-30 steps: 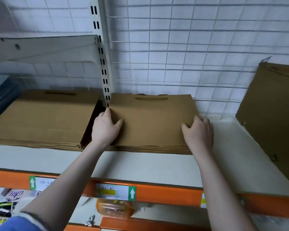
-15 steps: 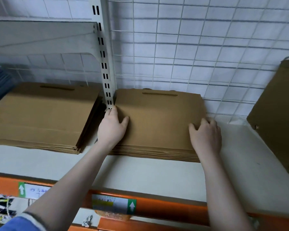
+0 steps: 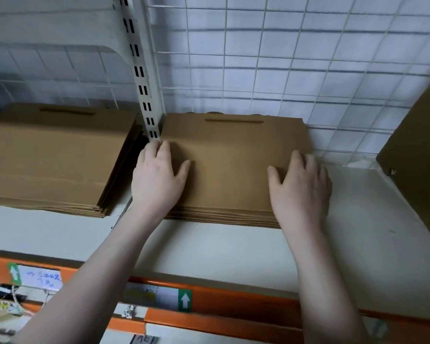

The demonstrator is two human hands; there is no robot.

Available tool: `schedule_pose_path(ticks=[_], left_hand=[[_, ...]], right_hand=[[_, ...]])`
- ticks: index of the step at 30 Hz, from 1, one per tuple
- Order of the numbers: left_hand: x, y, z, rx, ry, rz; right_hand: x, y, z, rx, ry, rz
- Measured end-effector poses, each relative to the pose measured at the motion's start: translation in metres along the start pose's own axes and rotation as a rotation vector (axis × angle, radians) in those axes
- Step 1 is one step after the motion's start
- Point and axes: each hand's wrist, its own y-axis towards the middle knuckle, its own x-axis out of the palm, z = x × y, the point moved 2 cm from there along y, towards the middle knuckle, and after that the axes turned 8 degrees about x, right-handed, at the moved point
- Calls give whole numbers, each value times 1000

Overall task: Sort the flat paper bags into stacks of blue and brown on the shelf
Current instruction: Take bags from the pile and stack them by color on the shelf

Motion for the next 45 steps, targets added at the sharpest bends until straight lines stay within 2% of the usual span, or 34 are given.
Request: schedule_pose_path(ticks=[6, 12, 21, 31, 39, 45], left_hand=[[-25, -26, -9, 56, 15, 53], [-73, -60, -76, 41, 104, 92], [-194, -160, -253, -168, 215, 143], [-321, -269, -427, -421, 396, 165], [-374, -302, -553, -574, 432, 146], [-408, -294, -678, -662, 453, 94]], right_hand=[[3, -45, -28, -116, 33, 66], [13, -102, -84, -172, 55, -43], [14, -245, -234, -337, 123, -173], [20, -406, -410, -635, 179, -352], [55, -497, -541, -838, 177, -462], [105, -552, -668, -935, 167, -601]])
